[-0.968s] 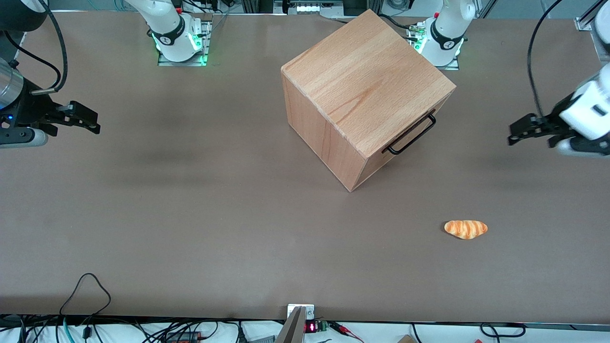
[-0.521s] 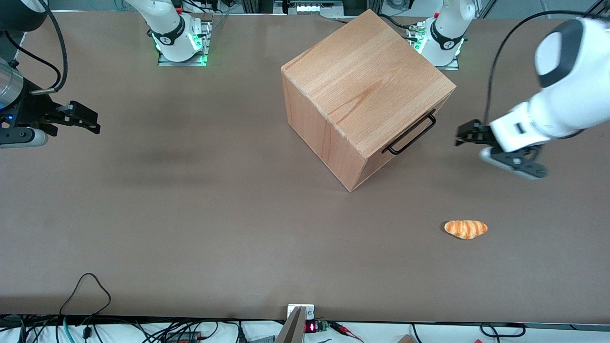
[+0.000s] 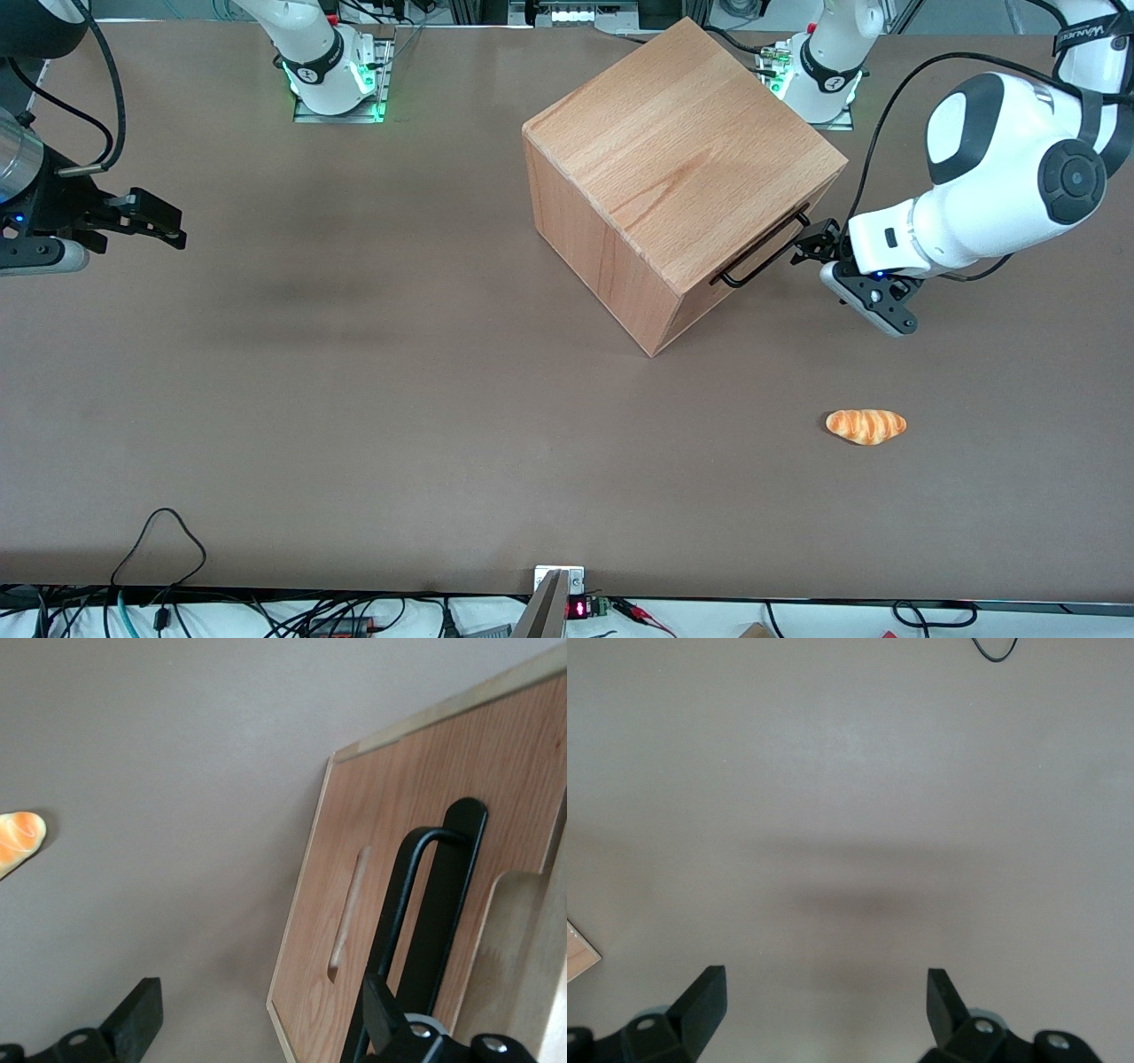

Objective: Open top drawer with left arm

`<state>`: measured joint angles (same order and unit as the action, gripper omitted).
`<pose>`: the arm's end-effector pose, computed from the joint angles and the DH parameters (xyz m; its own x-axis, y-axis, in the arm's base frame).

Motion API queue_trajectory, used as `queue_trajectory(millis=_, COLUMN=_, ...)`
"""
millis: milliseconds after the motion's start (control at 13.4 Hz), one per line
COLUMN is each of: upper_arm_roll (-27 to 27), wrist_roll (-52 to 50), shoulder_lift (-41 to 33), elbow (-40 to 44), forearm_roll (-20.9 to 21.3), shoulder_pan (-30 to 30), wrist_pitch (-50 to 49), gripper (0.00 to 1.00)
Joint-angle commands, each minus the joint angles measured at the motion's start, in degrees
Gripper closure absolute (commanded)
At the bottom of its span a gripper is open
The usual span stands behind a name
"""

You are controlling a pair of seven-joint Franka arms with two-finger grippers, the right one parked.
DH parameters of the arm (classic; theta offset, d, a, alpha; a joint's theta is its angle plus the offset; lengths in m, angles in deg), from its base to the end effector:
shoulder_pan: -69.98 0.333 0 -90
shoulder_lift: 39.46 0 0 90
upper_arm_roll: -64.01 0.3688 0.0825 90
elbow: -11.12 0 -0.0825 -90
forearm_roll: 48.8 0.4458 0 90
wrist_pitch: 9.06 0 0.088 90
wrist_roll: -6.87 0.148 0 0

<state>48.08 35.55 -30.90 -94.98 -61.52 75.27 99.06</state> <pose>0.6326 -0.1385 0.4245 0.8236 -0.5670 0.0119 -0.5490 -0.7919 0.2674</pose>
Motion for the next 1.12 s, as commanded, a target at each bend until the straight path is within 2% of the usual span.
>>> queue_trajectory(millis=0, upper_arm_roll=-0.67, wrist_roll=2.87, shoulder_lift=-1.00, elbow=-1.92, forearm_roll=-1.52, shoulder_pan=0.33, wrist_pitch=0.86, gripper=0.00)
queue_trajectory(millis=149, upper_arm_roll=-0.85, wrist_roll=3.67, shoulder_lift=-0.91, elbow=-2.88, forearm_roll=-2.31, shoulder_pan=0.33, wrist_pitch=1.04, gripper=0.00)
queue_trajectory(millis=298, upper_arm_roll=-0.85, wrist_roll=4.89, shoulder_lift=-0.56, elbow=-3.58, forearm_roll=-4.94, shoulder_pan=0.33, wrist_pitch=1.04, gripper=0.00)
queue_trajectory(millis=596, upper_arm_roll=-1.02, wrist_roll=7.71, shoulder_lift=-0.47, elbow=-4.02, forearm_roll=-5.39, shoulder_pan=0.33, wrist_pitch=1.83, gripper=0.00)
queue_trajectory(millis=819, upper_arm_roll=-1.03, wrist_roll=11.65, shoulder_lift=0.32, elbow=-4.29, forearm_roll=-7.67, shoulder_pan=0.42, wrist_pitch=2.27, gripper=0.00)
queue_trajectory(millis=1043, upper_arm_roll=-1.20, wrist_roll=11.93, shoulder_lift=0.41, elbow=-4.91, forearm_roll=-8.20, shoulder_pan=0.33, wrist_pitch=3.06, gripper=0.00)
